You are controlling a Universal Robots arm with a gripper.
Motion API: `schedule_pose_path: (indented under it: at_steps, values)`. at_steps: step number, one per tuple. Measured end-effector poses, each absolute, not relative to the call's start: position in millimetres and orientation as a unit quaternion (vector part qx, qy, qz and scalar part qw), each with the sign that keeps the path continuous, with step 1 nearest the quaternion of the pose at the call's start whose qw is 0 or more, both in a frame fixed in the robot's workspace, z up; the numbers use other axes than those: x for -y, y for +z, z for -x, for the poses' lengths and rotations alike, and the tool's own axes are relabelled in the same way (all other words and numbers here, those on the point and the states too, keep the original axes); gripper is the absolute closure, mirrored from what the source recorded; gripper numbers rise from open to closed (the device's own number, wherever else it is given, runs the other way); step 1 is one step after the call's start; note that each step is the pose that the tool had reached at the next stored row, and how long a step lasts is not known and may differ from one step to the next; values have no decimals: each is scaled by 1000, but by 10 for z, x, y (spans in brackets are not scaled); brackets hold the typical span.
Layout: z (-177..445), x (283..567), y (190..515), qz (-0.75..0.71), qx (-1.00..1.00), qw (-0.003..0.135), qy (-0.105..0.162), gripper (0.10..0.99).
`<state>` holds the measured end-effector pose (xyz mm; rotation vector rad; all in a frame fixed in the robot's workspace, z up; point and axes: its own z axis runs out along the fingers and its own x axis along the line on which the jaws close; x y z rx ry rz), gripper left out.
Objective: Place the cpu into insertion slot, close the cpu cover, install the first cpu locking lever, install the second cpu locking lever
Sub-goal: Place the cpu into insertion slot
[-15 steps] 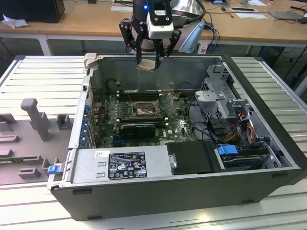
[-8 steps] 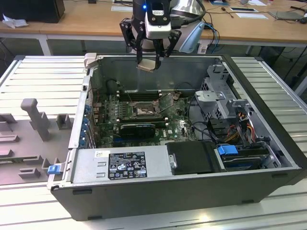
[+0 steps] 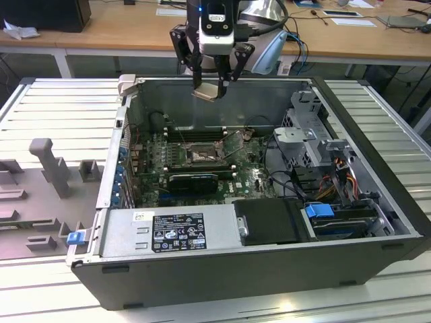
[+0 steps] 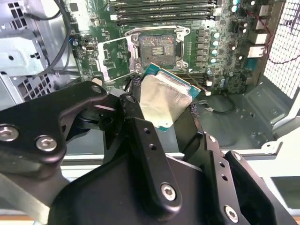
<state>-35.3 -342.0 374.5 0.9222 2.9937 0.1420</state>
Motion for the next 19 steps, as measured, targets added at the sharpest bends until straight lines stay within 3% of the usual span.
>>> schedule_pose_path:
  at_steps: [19]
  values:
    - [353, 3420, 3738, -407, -912, 8, 45, 557]
